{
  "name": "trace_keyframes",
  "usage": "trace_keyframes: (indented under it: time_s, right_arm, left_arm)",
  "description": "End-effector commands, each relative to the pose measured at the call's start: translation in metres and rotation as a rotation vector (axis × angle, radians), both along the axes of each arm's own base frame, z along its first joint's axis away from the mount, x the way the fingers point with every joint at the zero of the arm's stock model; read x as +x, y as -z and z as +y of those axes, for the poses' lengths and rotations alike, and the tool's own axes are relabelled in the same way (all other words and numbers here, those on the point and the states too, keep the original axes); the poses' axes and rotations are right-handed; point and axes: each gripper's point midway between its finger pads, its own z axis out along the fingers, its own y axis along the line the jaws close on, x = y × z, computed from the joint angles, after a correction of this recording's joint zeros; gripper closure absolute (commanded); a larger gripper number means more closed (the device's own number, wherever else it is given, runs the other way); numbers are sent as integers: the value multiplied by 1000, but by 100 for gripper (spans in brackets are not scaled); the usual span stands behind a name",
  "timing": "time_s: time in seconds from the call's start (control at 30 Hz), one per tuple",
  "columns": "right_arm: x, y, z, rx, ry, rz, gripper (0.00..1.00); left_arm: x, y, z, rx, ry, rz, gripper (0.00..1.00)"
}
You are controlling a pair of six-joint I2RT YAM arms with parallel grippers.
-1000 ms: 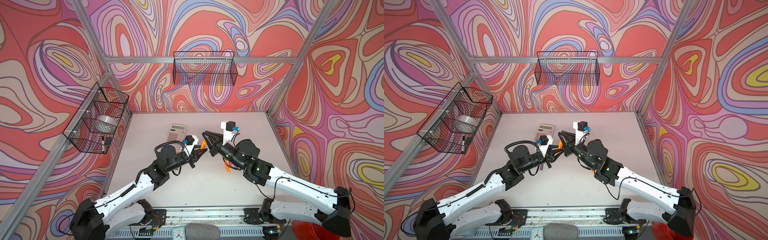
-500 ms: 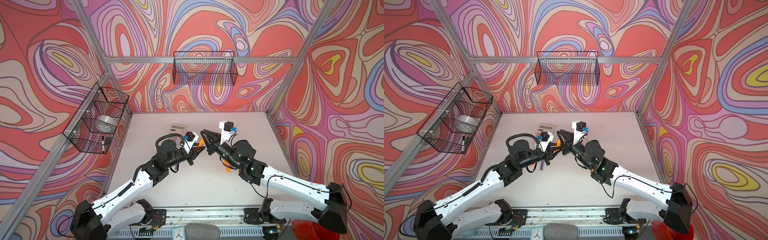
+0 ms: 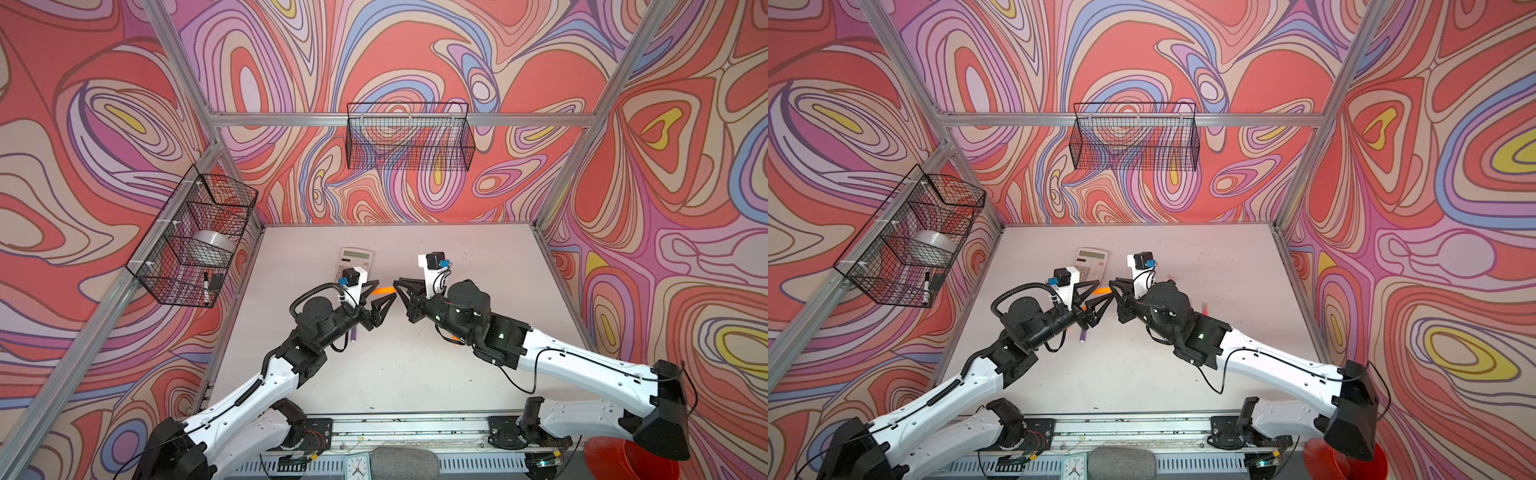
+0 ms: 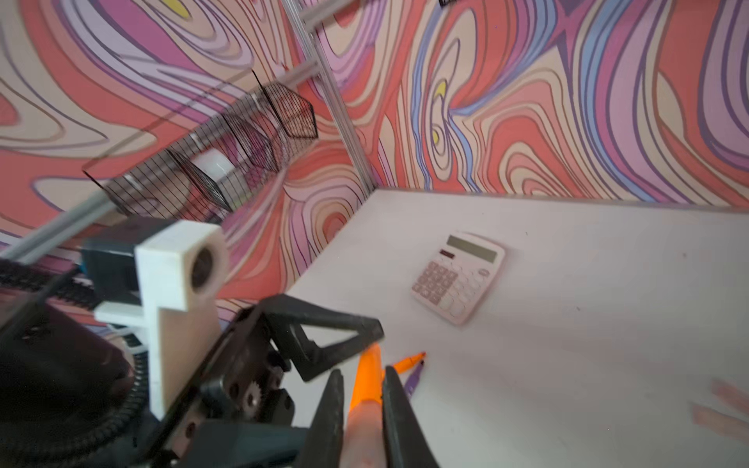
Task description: Insert the pens into the pen caps
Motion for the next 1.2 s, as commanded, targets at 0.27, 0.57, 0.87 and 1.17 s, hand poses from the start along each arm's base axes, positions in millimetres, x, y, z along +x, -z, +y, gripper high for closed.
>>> trace_keyframes:
  time_s: [0.27,0.57,0.87,1.17]
  right_arm:
    - [78,96,-58,-336,144,255,100]
    - [72,162,-59,-482,46,486,100]
    - [37,194,-93,-595,46,573,100]
    - [45,236,-102,-651,93,634,100]
  left_arm:
    - [14,53,82,-156,-435,156,0]
    - [18,83,127,20,-693,235,0]
    - [31,95,123,106,-730,328,0]
    - [32,110,125,161,-764,409,0]
